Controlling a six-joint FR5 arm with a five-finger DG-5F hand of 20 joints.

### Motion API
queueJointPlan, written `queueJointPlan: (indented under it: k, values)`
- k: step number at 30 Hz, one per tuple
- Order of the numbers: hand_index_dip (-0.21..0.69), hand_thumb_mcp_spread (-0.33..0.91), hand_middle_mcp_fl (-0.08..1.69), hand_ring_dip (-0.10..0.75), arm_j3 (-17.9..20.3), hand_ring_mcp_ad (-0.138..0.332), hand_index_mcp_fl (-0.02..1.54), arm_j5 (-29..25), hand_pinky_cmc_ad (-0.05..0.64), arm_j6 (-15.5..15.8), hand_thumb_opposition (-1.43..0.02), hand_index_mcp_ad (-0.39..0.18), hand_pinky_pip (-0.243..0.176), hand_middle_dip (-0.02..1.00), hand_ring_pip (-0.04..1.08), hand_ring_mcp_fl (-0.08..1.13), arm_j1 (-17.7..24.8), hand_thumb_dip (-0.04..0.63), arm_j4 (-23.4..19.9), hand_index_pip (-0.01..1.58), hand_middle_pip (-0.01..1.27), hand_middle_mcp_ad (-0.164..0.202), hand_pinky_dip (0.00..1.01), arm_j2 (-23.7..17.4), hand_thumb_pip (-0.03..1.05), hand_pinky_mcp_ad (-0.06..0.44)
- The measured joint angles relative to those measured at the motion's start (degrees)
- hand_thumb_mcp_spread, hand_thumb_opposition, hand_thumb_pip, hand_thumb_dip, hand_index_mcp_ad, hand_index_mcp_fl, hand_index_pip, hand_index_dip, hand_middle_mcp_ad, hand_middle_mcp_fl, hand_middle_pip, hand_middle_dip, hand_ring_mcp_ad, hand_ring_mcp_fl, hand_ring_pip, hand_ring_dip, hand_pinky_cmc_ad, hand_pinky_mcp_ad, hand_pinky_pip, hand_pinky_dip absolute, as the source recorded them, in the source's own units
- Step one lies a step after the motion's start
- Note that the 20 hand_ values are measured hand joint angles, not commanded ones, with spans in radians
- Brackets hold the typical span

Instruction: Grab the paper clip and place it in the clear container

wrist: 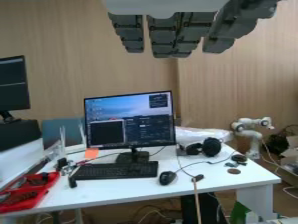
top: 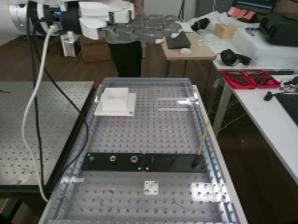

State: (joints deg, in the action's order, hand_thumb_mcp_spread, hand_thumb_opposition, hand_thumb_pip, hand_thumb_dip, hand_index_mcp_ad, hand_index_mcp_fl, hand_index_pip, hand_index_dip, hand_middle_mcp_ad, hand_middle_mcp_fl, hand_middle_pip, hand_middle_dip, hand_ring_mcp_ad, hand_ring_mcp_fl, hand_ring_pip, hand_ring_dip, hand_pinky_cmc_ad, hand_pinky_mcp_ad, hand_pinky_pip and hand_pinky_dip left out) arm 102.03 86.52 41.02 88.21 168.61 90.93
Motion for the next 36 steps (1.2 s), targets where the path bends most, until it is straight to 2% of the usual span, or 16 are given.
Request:
queueJointPlan:
  k: [2, 3, 5, 6, 7, 8, 9, 10, 12, 15, 18, 21, 24, 27, 36]
  values:
    - [0.019, 0.0, 0.0, 0.012, 0.7, 0.017, 0.01, -0.6, 0.065, 0.5, 0.01, -0.014, -0.01, 0.02, 0.01, 0.01, -0.3, 0.005, -1.0, 0.01, 0.02, 0.068, 0.01, 0.3, 0.01, 0.051]
    - [0.019, 0.0, -0.01, 0.016, 1.2, 0.01, 0.01, -1.0, 0.044, 0.9, 0.01, 0.0, -0.01, 0.03, 0.02, 0.0, -0.5, 0.005, -1.8, 0.0, 0.02, 0.063, 0.02, 0.6, 0.01, 0.051]
    - [0.019, 0.0, -0.01, 0.016, 1.9, 0.002, 0.01, -1.6, 0.045, 1.3, 0.01, 0.01, -0.01, 0.03, 0.0, 0.0, -0.7, 0.005, -2.7, 0.0, 0.02, 0.056, 0.02, 1.1, 0.02, 0.031]
    - [0.019, 0.01, -0.01, 0.016, 2.4, 0.007, 0.01, -2.0, 0.044, 1.5, -0.02, 0.01, -0.01, 0.03, 0.0, 0.0, -0.9, 0.0, -3.6, 0.0, 0.02, 0.051, 0.02, 1.5, 0.09, 0.031]
    - [0.019, 0.08, 0.0, 0.016, 3.0, 0.009, 0.01, -2.4, 0.044, 1.7, -0.09, 0.007, -0.01, 0.03, 0.0, 0.0, -1.2, 0.028, -4.6, 0.0, 0.02, 0.054, 0.02, 1.9, 0.26, 0.031]
    - [0.016, 0.18, 0.04, 0.014, 3.1, -0.003, 0.01, -2.5, 0.049, 1.7, -0.17, 0.007, -0.012, 0.02, 0.01, 0.0, -1.3, 0.068, -4.8, 0.01, 0.04, 0.045, 0.04, 2.0, 0.48, 0.045]
    - [0.01, 0.27, 0.09, 0.014, 3.5, -0.009, 0.01, -2.7, 0.044, 1.8, -0.27, -0.01, -0.01, 0.04, 0.01, 0.0, -1.5, 0.103, -5.6, 0.02, 0.07, 0.038, 0.05, 2.3, 0.58, 0.051]
    - [0.01, 0.31, 0.12, 0.014, 3.9, -0.007, 0.01, -2.8, 0.063, 1.8, -0.33, -0.024, -0.01, 0.05, 0.01, 0.0, -1.7, 0.127, -6.2, 0.03, 0.08, 0.037, 0.06, 2.6, 0.57, 0.063]
    - [0.01, 0.39, 0.19, 0.019, 4.6, -0.014, 0.01, -2.9, 0.115, 1.8, -0.46, -0.056, -0.021, 0.14, 0.04, 0.0, -2.0, 0.176, -7.7, 0.05, 0.1, 0.033, 0.1, 3.1, 0.5, 0.098]
    - [0.01, 0.45, 0.32, 0.035, 5.3, -0.014, 0.01, -2.9, 0.166, 1.7, -0.61, -0.087, -0.028, 0.24, 0.05, 0.0, -2.5, 0.222, -9.3, 0.06, 0.1, 0.03, 0.13, 4.0, 0.57, 0.148]
    - [0.01, 0.46, 0.36, 0.051, 5.6, -0.014, 0.01, -2.8, 0.195, 1.3, -0.68, -0.087, -0.024, 0.33, 0.07, 0.0, -3.1, 0.243, -10.1, 0.07, 0.12, 0.033, 0.13, 5.2, 0.58, 0.166]
    - [-0.012, 0.48, 0.4, 0.084, 5.7, -0.012, 0.01, -2.6, 0.225, 1.0, -0.73, -0.087, -0.028, 0.41, 0.08, 0.03, -3.7, 0.26, -10.8, 0.07, 0.12, 0.035, 0.14, 6.6, 0.6, 0.185]
    - [-0.024, 0.49, 0.41, 0.113, 5.7, -0.014, 0.02, -2.4, 0.227, 1.0, -0.76, -0.087, -0.028, 0.46, 0.09, 0.06, -4.3, 0.269, -11.4, 0.09, 0.12, 0.035, 0.14, 7.9, 0.62, 0.178]
    - [-0.03, 0.49, 0.45, 0.138, 5.5, -0.012, 0.02, -2.1, 0.251, 1.3, -0.77, -0.094, -0.028, 0.51, 0.09, 0.08, -5.1, 0.283, -11.9, 0.09, 0.12, 0.033, 0.14, 9.4, 0.62, 0.192]
    - [-0.035, 0.54, 0.47, 0.223, 4.3, -0.009, 0.04, 0.2, 0.264, 1.9, -0.82, -0.122, -0.028, 0.57, 0.1, 0.18, -8.2, 0.316, -14.6, 0.09, 0.14, 0.037, 0.14, 14.5, 0.62, 0.197]
